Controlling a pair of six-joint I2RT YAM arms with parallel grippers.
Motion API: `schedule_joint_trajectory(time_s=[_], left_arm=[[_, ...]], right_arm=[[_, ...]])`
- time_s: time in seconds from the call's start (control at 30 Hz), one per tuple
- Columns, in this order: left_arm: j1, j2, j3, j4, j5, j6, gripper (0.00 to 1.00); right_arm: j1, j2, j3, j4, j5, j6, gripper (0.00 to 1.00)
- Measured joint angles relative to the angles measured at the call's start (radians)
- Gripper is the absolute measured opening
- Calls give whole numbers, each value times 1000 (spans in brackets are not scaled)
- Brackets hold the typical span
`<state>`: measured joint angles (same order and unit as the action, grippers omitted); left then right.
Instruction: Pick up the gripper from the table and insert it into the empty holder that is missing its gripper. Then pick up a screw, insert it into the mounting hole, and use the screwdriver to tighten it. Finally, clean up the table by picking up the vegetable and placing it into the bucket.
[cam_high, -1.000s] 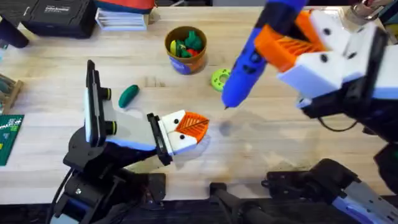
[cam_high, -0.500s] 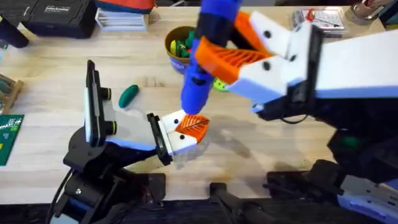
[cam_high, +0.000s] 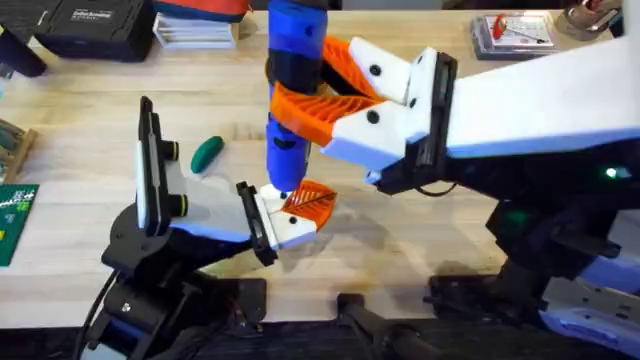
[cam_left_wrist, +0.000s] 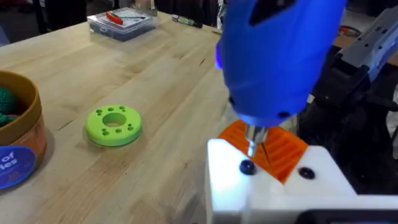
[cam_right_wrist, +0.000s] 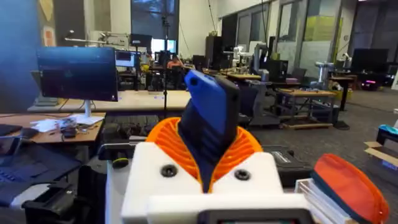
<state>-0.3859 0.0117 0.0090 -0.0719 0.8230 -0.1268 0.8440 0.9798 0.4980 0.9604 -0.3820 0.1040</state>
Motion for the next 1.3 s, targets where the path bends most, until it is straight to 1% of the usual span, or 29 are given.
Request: schedule_joint_trajectory(time_s=[0.37,1.3], left_arm=[[0,0,0,0,0,0,4],[0,0,0,-1,0,0,4]], right_arm=[[0,29,0,3,0,1,26],[2,30,0,10,0,1,26]])
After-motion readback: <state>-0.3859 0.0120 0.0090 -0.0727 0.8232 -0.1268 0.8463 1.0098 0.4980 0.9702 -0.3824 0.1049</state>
